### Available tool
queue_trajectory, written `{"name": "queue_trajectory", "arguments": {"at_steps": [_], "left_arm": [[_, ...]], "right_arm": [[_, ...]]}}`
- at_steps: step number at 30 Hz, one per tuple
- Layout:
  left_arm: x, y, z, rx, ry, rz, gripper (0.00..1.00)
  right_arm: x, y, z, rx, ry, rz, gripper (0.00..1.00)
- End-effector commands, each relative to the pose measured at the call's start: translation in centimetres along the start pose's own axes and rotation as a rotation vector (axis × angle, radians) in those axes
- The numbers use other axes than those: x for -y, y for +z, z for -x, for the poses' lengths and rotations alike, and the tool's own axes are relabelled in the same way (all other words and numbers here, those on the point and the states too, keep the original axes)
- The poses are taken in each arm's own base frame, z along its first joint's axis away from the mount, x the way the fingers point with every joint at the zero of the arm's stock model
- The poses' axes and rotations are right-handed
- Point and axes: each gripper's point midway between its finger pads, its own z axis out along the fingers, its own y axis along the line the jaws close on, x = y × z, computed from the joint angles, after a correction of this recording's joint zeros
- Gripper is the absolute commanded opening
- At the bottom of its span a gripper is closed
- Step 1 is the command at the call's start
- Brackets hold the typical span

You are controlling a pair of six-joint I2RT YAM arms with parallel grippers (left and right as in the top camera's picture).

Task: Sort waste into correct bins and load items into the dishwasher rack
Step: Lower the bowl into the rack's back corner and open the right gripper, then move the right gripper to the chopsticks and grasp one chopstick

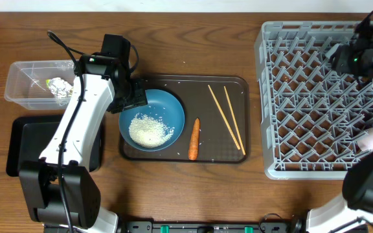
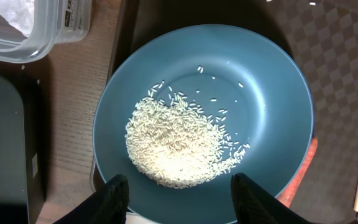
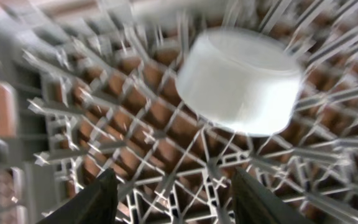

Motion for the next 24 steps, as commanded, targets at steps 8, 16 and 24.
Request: {"name": "queue_trajectory", "arguments": {"at_steps": [8, 16, 24], "left_arm": [[-0.1, -0.9, 0.2, 0.027, 0.003, 0.002, 0.54], [-0.1, -0.9, 0.2, 0.027, 0.003, 0.002, 0.54], [-0.1, -0.9, 0.2, 0.027, 0.003, 0.002, 0.54]], "right_arm": [[-5.3, -2.9, -0.6, -0.012, -0.043, 0.201, 0.51], [-12.8, -3.4, -4.8, -0.155, -0.182, 0.311, 0.56], [-22.3, -5.0, -9.7, -0.233, -0.409, 0.397, 0.59]]}}
